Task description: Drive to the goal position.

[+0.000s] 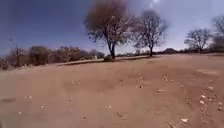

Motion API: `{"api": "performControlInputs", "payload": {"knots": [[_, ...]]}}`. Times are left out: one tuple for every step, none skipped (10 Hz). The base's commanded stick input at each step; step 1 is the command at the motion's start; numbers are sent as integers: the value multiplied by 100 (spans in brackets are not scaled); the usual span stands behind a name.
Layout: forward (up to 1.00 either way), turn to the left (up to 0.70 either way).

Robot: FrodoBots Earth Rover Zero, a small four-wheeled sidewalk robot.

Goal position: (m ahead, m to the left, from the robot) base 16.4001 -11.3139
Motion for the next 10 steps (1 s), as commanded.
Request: {"api": "performControlInputs", "payload": {"knots": [[100, 0], [100, 0], [100, 0], [100, 0], [100, 0], [100, 0], [100, 0], [100, 0], [100, 0], [100, 0]]}}
